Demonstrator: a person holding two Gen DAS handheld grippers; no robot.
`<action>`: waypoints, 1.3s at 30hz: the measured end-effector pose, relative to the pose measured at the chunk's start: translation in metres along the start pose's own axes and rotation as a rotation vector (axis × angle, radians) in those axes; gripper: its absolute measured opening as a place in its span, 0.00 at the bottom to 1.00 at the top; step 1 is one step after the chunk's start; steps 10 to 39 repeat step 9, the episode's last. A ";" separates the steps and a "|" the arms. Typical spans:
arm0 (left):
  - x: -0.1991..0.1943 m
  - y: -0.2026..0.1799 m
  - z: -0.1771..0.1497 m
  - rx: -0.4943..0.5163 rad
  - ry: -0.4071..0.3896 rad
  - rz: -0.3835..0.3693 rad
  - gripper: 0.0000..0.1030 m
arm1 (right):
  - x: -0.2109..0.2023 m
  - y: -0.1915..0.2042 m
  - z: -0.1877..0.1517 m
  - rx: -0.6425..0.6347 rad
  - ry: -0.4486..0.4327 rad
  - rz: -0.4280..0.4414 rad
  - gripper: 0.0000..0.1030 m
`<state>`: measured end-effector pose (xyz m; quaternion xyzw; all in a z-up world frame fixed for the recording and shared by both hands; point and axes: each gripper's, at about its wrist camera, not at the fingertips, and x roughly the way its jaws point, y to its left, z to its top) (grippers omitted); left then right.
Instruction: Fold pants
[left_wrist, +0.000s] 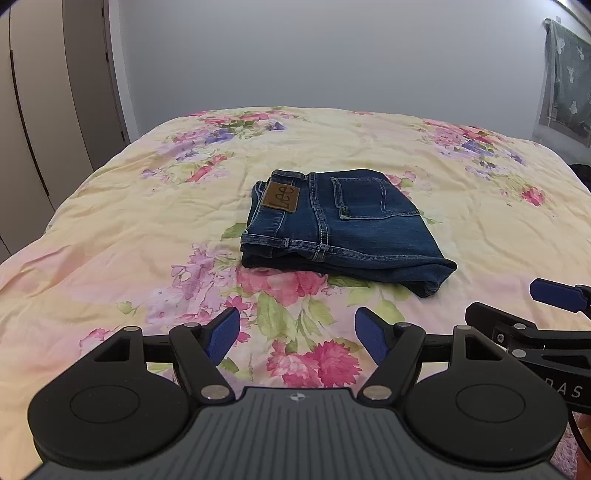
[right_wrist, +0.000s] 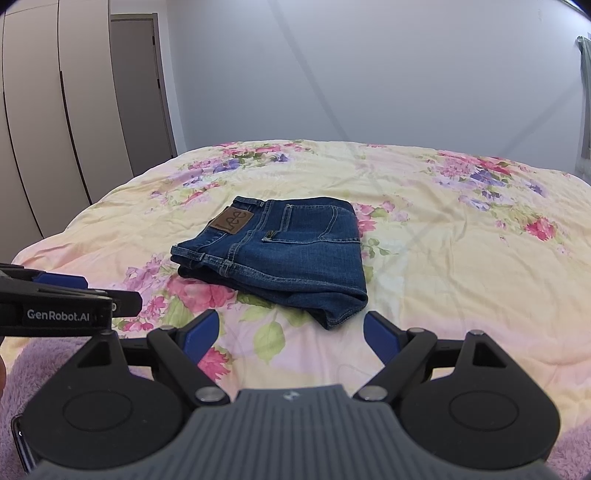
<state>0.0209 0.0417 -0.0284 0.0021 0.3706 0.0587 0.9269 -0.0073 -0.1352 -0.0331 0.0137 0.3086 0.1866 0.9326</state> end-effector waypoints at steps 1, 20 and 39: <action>0.000 0.000 0.000 -0.001 0.000 0.001 0.81 | 0.000 0.000 0.000 0.000 0.000 0.000 0.79; -0.002 0.000 -0.001 0.002 -0.008 -0.011 0.81 | 0.000 -0.001 0.000 -0.003 0.003 -0.004 0.79; -0.002 0.000 -0.001 0.002 -0.008 -0.011 0.81 | 0.000 -0.001 0.000 -0.003 0.003 -0.004 0.79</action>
